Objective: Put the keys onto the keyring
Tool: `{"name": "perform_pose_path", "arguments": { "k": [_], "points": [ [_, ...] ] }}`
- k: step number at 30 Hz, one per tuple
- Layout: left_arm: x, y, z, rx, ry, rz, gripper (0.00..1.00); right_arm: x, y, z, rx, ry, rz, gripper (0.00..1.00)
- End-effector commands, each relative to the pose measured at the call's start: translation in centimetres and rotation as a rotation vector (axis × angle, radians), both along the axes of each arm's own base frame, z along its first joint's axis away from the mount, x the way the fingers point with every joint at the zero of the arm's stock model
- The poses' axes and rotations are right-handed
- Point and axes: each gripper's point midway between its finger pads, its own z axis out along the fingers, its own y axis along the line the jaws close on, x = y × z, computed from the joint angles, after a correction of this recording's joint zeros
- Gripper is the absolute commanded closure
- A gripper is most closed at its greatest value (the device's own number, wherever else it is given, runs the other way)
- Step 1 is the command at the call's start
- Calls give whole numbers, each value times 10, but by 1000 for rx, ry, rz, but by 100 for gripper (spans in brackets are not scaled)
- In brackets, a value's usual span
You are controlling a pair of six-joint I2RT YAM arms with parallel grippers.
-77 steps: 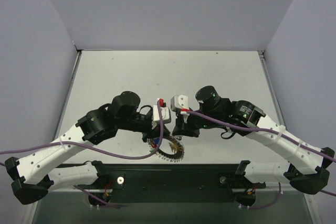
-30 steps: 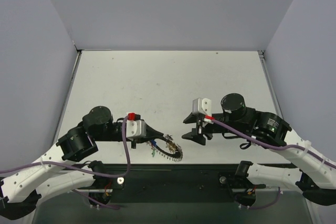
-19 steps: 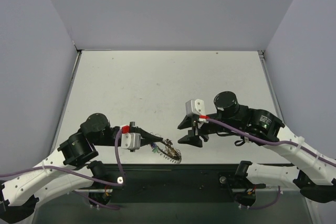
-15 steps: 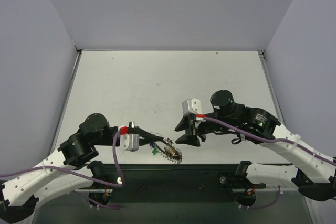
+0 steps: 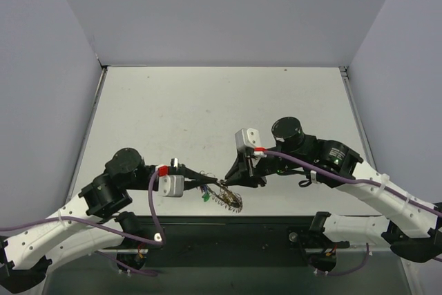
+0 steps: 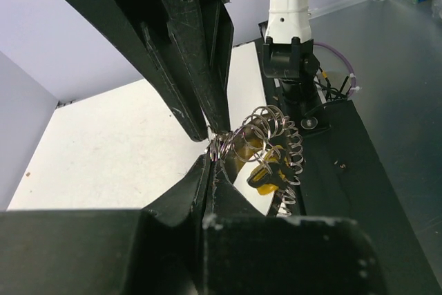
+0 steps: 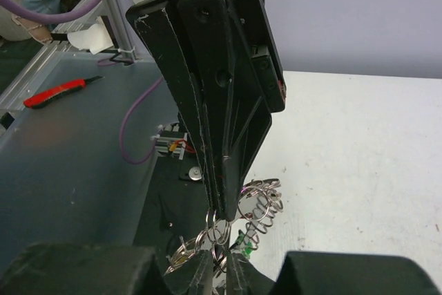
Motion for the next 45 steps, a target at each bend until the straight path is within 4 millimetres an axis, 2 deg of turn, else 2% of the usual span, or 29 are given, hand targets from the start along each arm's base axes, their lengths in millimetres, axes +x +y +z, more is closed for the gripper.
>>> {"name": "perform_pose_path", "arguments": {
  "k": [1, 2, 3, 8, 9, 14, 15, 16, 19, 21, 22, 23, 25, 28, 35, 41, 45],
  "points": [
    [-9, 0, 43, -146, -93, -47, 100, -3, 11, 17, 59, -9, 36, 89],
    [-10, 0, 42, -151, -87, -50, 100, -3, 12, 17, 58, -8, 40, 98],
    [-10, 0, 43, -158, -86, -52, 100, -3, 12, 16, 57, -7, 41, 100],
    [-11, 1, 52, -227, -87, -49, 100, -3, 12, 13, 54, -6, 38, 100],
    [-12, 0, 49, -231, -83, -53, 100, -3, 11, 13, 55, -8, 37, 100],
    [-14, 3, 61, -332, -83, -58, 100, -3, 10, 12, 62, -16, 35, 100],
    [-16, 5, 70, -371, -101, -63, 100, -4, 8, 13, 67, -21, 34, 100],
    [-16, 5, 65, -376, -77, -66, 100, -4, 8, 14, 74, -25, 34, 100],
    [-18, 7, 69, -424, -78, -72, 100, -5, 6, 16, 82, -33, 36, 100],
    [-18, 8, 73, -449, -82, -68, 100, -5, 4, 18, 88, -44, 28, 88],
    [-18, 9, 74, -456, -73, -68, 100, -5, 2, 20, 97, -53, 28, 70],
    [-18, 8, 71, -457, -68, -71, 100, -4, -1, 24, 108, -69, 13, 63],
    [-18, 9, 74, -470, -68, -70, 100, -2, -3, 29, 130, -88, -2, 54],
    [-17, 8, 73, -470, -65, -69, 100, -1, -8, 41, 181, -121, -26, 51],
    [-10, 3, 72, -464, -57, -46, 100, -5, -10, 62, 258, -149, -18, 61],
    [-4, 0, 71, -459, -55, -22, 100, -10, -3, 68, 285, -136, 23, 67],
    [-4, -1, 71, -458, -55, -25, 100, -8, 5, 62, 267, -116, 35, 72]
  ]
}}
